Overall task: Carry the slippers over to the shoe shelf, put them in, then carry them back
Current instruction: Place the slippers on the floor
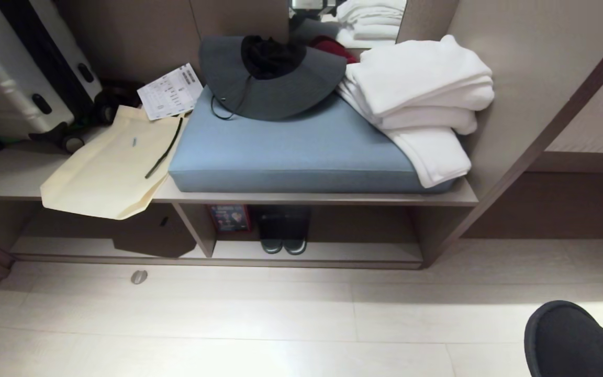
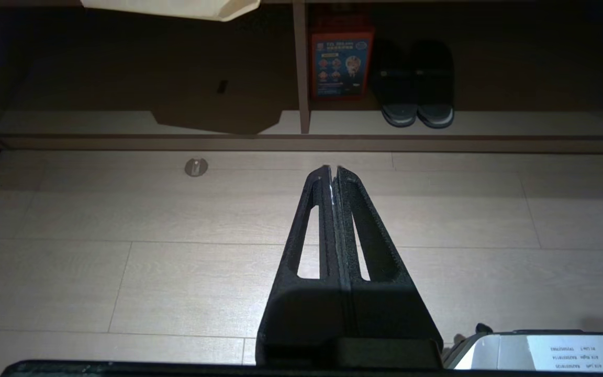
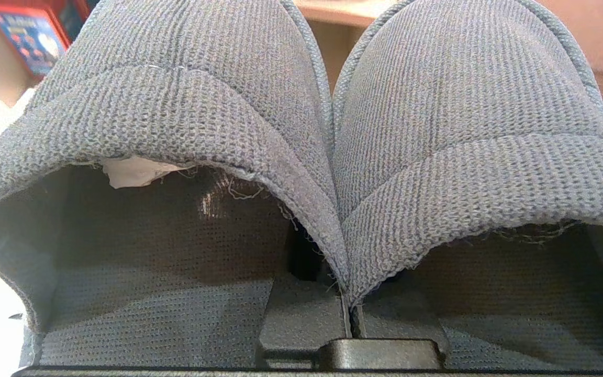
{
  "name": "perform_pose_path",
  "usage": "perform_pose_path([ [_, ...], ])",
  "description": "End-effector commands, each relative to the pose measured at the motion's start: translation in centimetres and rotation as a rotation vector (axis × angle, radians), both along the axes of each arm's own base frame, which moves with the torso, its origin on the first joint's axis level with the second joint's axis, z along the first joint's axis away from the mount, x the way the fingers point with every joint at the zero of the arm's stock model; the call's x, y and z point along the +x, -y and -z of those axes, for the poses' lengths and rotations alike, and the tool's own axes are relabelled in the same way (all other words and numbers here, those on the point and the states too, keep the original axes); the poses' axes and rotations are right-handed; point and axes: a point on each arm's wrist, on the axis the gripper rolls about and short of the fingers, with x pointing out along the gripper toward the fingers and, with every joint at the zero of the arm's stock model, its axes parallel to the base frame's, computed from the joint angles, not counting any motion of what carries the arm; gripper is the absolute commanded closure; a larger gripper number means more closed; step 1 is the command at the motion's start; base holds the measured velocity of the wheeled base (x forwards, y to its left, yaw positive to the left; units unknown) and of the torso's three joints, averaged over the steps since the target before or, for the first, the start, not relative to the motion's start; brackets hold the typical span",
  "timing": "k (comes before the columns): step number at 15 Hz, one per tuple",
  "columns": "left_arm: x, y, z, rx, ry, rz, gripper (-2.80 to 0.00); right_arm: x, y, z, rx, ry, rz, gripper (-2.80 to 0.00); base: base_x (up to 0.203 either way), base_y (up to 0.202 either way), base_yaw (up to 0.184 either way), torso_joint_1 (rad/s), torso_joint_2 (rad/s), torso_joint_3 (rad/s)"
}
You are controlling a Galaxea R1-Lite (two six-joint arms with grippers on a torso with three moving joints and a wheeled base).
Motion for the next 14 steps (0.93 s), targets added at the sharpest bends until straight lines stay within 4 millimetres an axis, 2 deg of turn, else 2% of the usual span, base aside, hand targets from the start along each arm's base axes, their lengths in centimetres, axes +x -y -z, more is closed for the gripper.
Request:
perform_pose_path([
  [1, 0.00, 0.00, 0.00, 0.000, 0.000, 0.000, 0.00, 0.00, 0.00, -0.01, 0.002, 0.001, -0.003, 0.00, 0.000, 0.000, 0.000, 0.001, 0.00, 0.207],
  [14, 0.00, 0.00, 0.00, -0.002, 0.000, 0.001, 0.00, 0.01, 0.00, -0.01, 0.006, 0.000, -0.001, 0.00, 0.000, 0.000, 0.000, 0.003, 0.00, 0.203],
])
